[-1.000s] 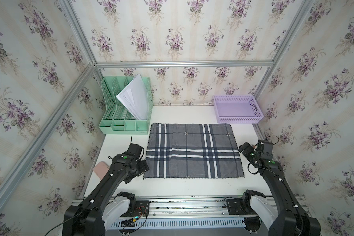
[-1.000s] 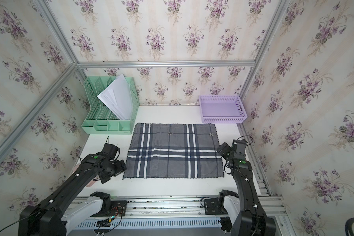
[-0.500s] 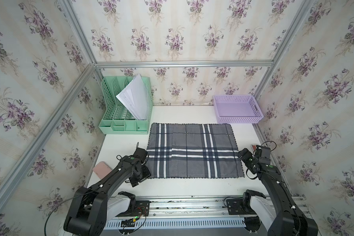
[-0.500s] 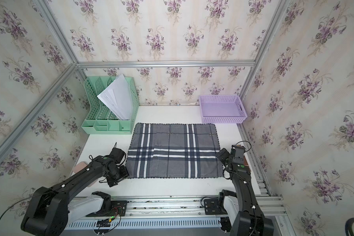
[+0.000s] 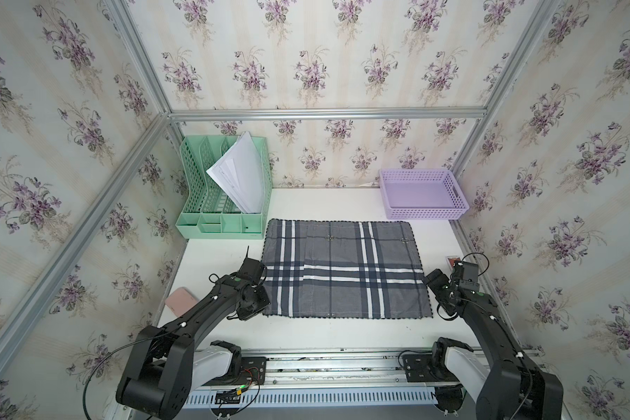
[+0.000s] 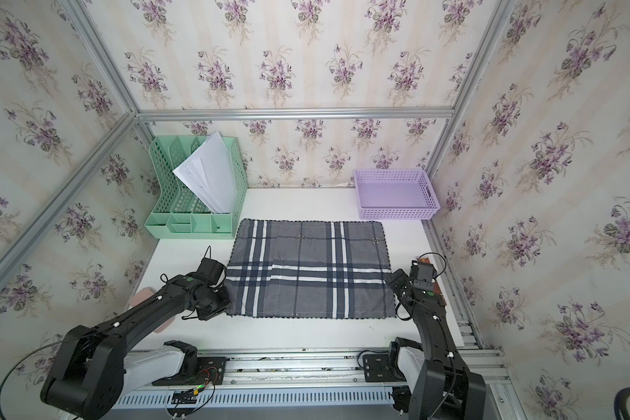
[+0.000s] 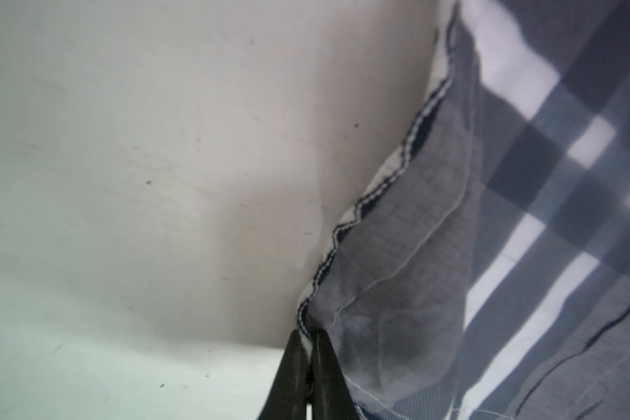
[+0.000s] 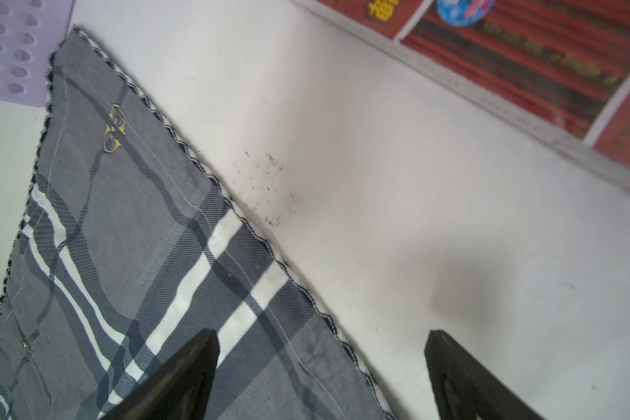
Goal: Roll up the pillowcase
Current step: Fold the pillowcase.
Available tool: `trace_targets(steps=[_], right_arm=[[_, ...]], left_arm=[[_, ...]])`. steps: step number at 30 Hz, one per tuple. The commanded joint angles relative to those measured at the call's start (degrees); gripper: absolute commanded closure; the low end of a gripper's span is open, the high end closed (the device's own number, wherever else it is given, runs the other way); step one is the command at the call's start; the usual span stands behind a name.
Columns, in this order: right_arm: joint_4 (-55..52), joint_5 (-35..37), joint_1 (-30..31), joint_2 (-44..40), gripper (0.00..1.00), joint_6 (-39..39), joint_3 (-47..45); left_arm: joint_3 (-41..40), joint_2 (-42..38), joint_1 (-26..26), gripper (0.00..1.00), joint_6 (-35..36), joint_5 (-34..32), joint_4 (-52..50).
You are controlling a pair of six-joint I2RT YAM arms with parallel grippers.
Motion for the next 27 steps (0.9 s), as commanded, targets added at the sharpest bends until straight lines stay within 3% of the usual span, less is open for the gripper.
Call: trace_targets(steps=[1, 9, 17, 21, 25, 27], right_arm=[[-2.1, -1.8, 0.1, -0.1, 0.08, 1.6, -0.9], [-10.0, -7.3, 0.1, -1.5, 0.08, 7.8, -4.8], [-18.3, -7.8, 0.6, -4.4, 0.12, 9.8, -3.9], [-22.4, -8.7, 5.3, -2.0, 0.11, 10.4, -3.8], [-23.4, 1.7, 12.8, 0.2, 0.1, 12.7, 1.5], [-23.5, 2.8, 14.0, 2.4, 0.1, 12.7, 3.0]], left_arm=[[0.7, -1.1, 0.0, 0.94, 0.4, -1.1, 0.7], [0.6, -3.3, 0.0, 0.94, -0.4, -1.1, 0.8], [1.0, -3.2, 0.0, 0.93, -0.3, -0.5, 1.0], [2.6, -3.1, 0.0, 0.93, 0.3, -0.4, 0.5], [3.6, -2.9, 0.0, 0.92, 0.6, -0.6, 0.7], [4.0, -2.6, 0.0, 0.92, 0.9, -0.7, 0.7]])
